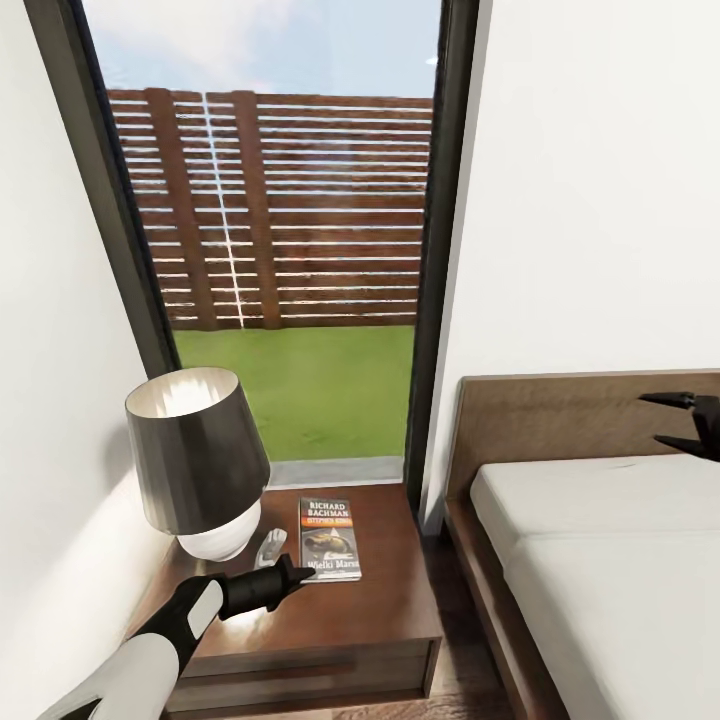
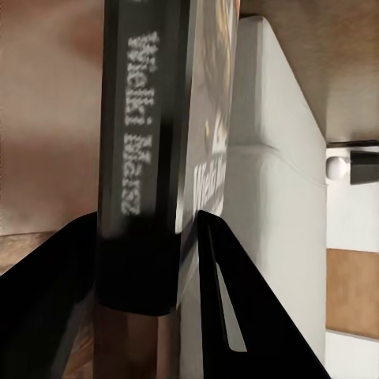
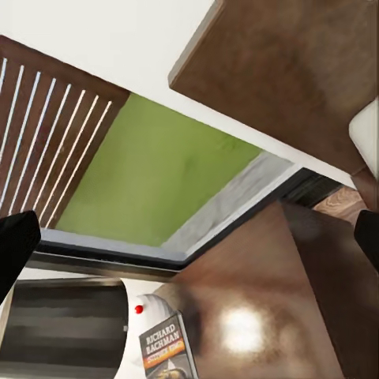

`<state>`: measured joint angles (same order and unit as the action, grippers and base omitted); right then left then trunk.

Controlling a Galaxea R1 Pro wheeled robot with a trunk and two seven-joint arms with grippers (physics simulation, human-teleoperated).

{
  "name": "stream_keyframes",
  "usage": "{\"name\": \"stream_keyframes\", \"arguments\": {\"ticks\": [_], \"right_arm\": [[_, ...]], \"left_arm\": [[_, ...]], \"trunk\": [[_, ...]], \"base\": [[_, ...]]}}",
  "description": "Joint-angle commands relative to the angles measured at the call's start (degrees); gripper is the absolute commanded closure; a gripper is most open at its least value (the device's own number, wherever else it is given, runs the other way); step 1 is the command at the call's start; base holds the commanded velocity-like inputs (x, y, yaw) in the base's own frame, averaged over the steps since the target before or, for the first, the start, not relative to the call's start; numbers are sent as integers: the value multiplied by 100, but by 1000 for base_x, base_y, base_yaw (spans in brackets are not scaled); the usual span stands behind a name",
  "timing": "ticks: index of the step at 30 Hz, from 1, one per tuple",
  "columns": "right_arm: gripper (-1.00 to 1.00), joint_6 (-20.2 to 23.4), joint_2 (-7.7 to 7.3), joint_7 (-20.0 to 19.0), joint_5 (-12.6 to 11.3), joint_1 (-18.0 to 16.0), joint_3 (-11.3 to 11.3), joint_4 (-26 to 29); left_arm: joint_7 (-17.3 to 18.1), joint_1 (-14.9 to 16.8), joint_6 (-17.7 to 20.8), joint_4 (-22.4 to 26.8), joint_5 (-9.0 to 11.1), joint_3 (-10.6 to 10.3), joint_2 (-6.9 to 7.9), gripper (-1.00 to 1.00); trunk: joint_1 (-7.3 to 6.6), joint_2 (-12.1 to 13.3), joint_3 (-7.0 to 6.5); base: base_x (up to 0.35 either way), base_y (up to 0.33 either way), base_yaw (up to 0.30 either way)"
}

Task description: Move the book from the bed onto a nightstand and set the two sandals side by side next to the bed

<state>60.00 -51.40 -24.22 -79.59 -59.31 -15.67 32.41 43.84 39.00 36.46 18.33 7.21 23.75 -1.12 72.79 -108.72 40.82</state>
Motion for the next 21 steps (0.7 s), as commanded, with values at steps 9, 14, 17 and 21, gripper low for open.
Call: {"name": "stream_keyframes", "arguments": {"ticks": [9, 14, 17, 21], "right_arm": [[-100, 0, -25, -55, 23, -10, -41, 9], [-100, 0, -27, -56, 23, -10, -42, 10], [-100, 0, -27, -56, 23, -10, -42, 10], [-100, 0, -28, -56, 23, -10, -42, 10]], "left_arm": [[-300, 3, 60, 4, 40, 30, -14, 100], [-569, 3, 57, 25, 48, 42, -42, 100], [-729, 3, 62, 116, 56, 47, -71, 100], [-826, 17, 84, 380, 59, 50, -110, 100]], "trunk": [[-1, -3, 6], [-1, -3, 6], [-1, -3, 6], [-1, -3, 6]], "base": [[0, 0, 0], [0, 0, 0], [0, 0, 0], [0, 0, 0]]}}
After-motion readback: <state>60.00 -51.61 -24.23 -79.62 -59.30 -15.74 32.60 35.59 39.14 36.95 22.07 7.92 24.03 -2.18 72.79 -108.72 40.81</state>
